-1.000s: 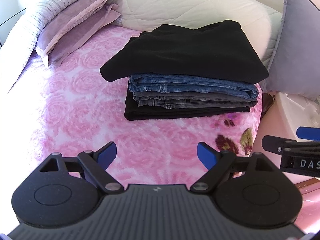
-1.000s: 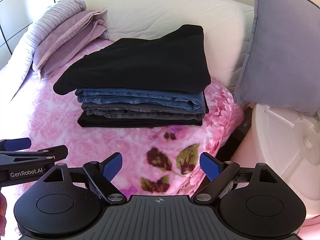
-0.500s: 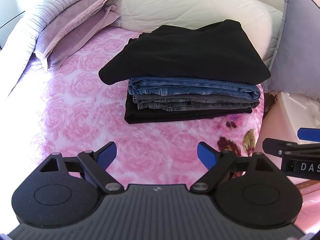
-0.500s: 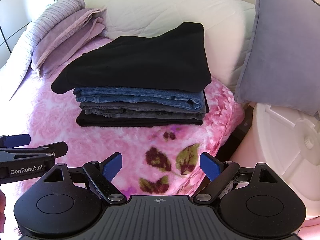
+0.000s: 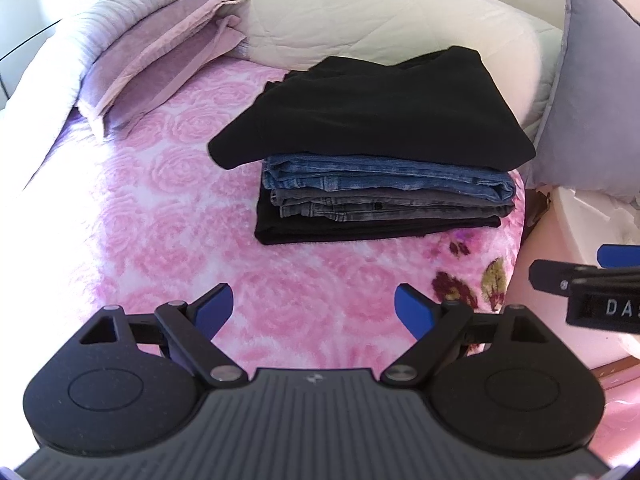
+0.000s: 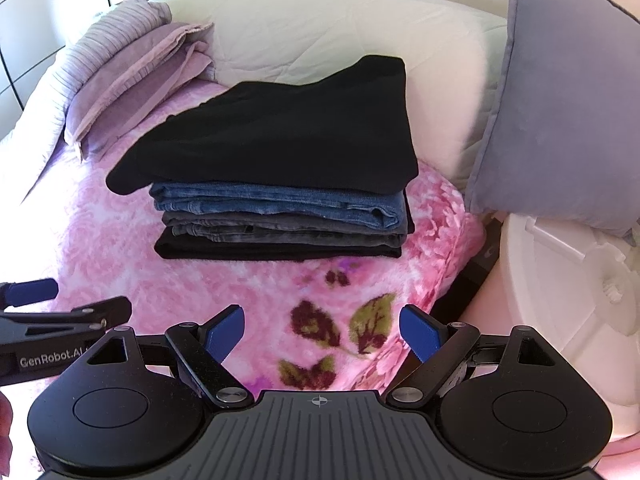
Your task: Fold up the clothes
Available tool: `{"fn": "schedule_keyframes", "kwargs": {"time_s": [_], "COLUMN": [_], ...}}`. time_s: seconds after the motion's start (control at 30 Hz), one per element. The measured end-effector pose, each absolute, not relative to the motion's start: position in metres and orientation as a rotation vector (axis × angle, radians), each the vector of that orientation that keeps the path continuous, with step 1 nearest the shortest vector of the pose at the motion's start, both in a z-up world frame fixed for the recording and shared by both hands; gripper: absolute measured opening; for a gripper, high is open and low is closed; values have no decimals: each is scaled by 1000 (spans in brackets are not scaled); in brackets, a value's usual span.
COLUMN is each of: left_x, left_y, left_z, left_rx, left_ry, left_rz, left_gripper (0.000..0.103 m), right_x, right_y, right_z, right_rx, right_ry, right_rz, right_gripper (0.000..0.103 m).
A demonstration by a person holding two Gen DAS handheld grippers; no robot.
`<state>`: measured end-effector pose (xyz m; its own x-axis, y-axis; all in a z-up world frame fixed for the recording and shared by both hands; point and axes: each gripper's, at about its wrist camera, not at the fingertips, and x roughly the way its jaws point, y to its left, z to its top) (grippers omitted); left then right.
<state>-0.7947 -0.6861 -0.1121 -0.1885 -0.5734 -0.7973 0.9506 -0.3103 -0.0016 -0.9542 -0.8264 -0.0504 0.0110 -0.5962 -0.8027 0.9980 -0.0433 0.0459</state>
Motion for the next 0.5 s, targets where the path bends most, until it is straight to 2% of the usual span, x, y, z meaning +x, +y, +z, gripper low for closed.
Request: {"fn": "schedule_keyframes", "kwargs": {"time_s": [0.5], "left_x": [-760], "left_y": [-647], "left_z": [-77], "left_rx": [770], "left_ry": [647], "left_rz": [-1688], "left_gripper": [86], "right_x": [-948], "right_y": [-780], "right_z": [-10], "right_rx": [730], "right_ry": [639], "right_rz": [-1496], "right_gripper": [88]}}
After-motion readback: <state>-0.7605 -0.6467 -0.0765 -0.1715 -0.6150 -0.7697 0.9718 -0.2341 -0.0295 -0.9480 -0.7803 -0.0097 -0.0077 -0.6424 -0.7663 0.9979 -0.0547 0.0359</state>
